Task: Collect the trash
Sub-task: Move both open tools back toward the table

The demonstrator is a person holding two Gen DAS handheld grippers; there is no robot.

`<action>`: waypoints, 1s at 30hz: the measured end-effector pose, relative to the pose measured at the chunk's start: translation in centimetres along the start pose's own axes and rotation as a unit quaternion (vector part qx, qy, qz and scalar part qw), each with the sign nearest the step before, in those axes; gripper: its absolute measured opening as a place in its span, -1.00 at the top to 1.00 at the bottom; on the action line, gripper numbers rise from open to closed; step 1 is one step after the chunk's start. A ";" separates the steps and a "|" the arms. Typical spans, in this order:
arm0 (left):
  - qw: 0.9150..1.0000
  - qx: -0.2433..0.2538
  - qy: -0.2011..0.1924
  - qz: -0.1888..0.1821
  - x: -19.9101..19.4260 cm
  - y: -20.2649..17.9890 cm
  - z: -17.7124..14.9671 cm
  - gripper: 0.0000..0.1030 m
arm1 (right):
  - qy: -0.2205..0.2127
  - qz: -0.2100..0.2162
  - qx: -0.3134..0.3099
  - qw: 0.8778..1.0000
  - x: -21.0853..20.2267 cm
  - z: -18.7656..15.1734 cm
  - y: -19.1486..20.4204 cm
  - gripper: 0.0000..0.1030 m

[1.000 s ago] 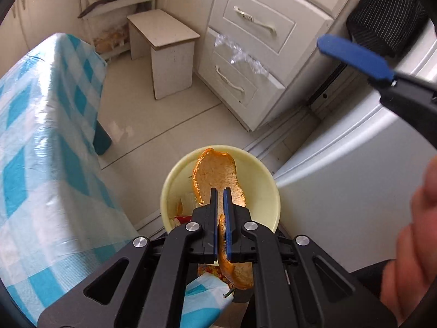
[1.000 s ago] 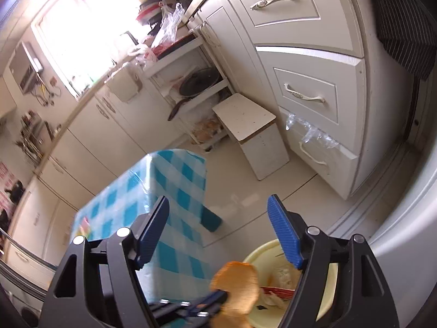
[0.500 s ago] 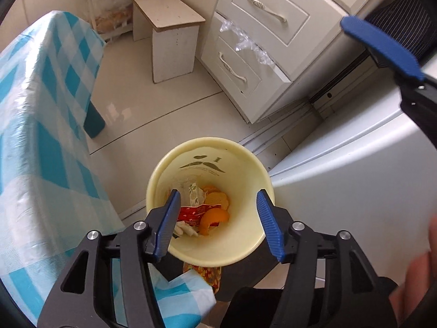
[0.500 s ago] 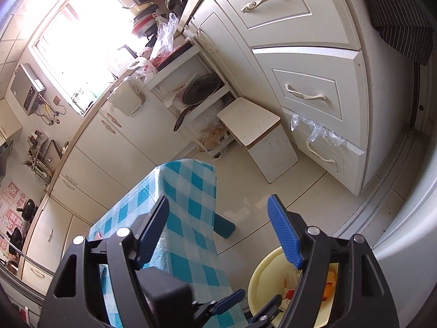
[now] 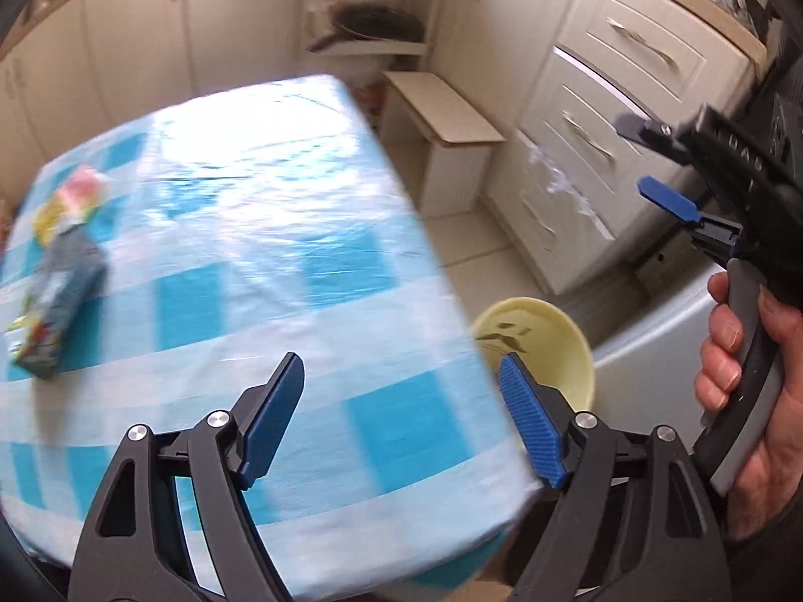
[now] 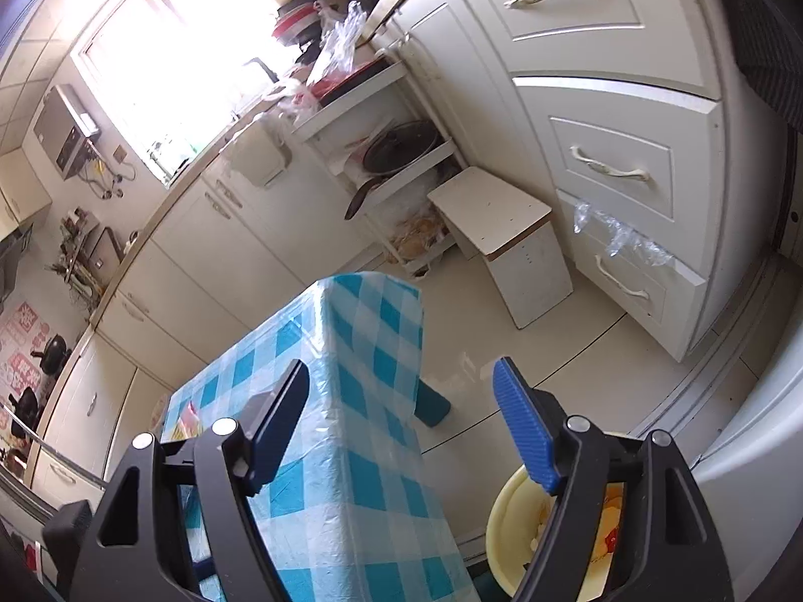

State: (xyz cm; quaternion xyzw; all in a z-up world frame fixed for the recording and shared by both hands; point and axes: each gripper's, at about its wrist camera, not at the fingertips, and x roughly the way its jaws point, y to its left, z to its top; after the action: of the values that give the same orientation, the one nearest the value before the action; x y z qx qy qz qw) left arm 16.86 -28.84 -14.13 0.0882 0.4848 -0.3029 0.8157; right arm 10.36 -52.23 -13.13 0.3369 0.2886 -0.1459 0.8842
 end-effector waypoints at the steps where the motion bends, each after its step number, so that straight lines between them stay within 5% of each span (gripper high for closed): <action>1: 1.000 -0.003 -0.006 0.015 -0.8 1.3 -0.1 -0.52 | 0.005 0.001 -0.006 1.000 0.3 -0.2 0.5 -0.43; 15: 0.988 -0.034 -0.048 0.140 -6.2 12.9 -1.6 -0.63 | 0.072 0.017 -0.096 0.993 4.3 -4.0 8.1 -0.46; 30: 0.984 -0.011 -0.029 0.174 -4.8 18.6 -0.7 -0.71 | 0.125 0.029 -0.162 0.978 8.2 -7.6 14.5 -0.49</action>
State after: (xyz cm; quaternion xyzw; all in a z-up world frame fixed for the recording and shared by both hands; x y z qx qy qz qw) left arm 25.43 -11.68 -13.21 0.1536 0.4417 -0.1532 0.8705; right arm 20.28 -37.03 -15.35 0.2134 0.4065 -0.0282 0.8879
